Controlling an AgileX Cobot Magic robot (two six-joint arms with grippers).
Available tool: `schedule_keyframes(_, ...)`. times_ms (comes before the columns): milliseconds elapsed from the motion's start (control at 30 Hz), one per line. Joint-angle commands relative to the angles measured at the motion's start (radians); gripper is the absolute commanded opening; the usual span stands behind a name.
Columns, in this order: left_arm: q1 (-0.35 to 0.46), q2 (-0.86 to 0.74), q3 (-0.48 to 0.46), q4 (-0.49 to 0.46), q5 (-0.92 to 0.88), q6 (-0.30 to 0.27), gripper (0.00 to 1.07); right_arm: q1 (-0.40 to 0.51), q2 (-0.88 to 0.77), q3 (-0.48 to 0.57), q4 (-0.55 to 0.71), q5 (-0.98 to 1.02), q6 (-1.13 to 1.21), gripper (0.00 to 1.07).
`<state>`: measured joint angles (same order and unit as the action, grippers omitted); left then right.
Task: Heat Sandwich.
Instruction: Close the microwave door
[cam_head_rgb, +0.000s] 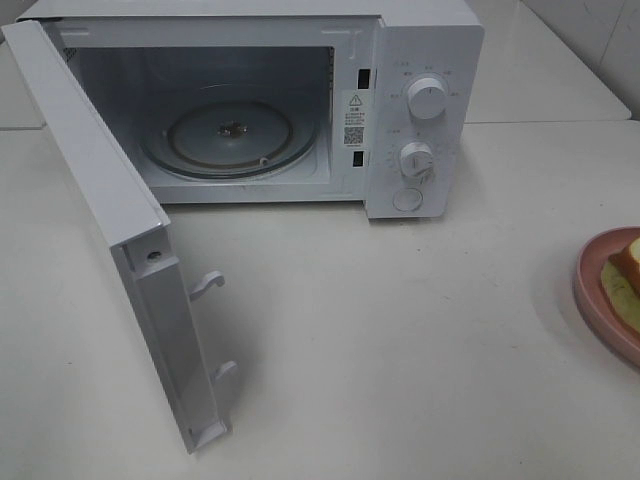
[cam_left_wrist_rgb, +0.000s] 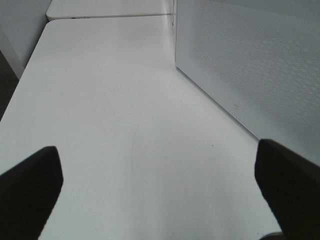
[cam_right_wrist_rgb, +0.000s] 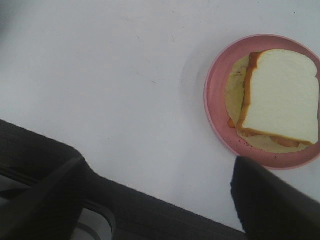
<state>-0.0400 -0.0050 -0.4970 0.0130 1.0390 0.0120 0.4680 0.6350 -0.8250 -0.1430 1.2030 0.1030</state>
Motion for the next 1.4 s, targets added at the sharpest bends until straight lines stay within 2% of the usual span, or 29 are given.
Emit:
schedule_keyframes(33,0.003,-0.021,0.004,-0.004,-0.012,0.002,1.04,-0.034,-0.094,0.057,0.012,-0.013,-0.017,0.76)
schedule_keyframes(133,0.003,-0.021,0.004,-0.004,-0.012,0.002,1.04,-0.073,-0.148,0.091,0.029,-0.032,-0.037,0.76)
schedule_keyframes(167,0.003,-0.021,0.004,-0.004,-0.012,0.002,1.04,-0.12,-0.203,0.115,0.052,-0.056,-0.061,0.76)
schedule_keyframes(300,0.003,-0.021,0.004,-0.004,-0.012,0.002,1.04,-0.206,-0.343,0.181,0.103,-0.125,-0.086,0.76)
schedule_keyframes(467,0.003,-0.021,0.004,-0.004,-0.012,0.002,1.04,-0.254,-0.413,0.223,0.105,-0.142,-0.087,0.77)
schedule_keyframes(600,0.003,-0.021,0.004,-0.004,-0.012,0.002,1.04,-0.326,-0.514,0.302,0.132,-0.152,-0.087,0.76)
schedule_keyframes(767,0.003,-0.021,0.004,-0.004,-0.012,0.002,1.04,-0.376,-0.583,0.319,0.135,-0.165,-0.086,0.76)
schedule_keyframes(967,0.003,-0.021,0.004,-0.004,-0.012,0.002,1.04,-0.414,-0.668,0.319,0.135,-0.165,-0.087,0.76)
schedule_keyframes(1400,0.003,-0.018,0.004,-0.004,-0.012,0.002,1.04,-0.422,-0.665,0.319,0.135,-0.165,-0.086,0.76)
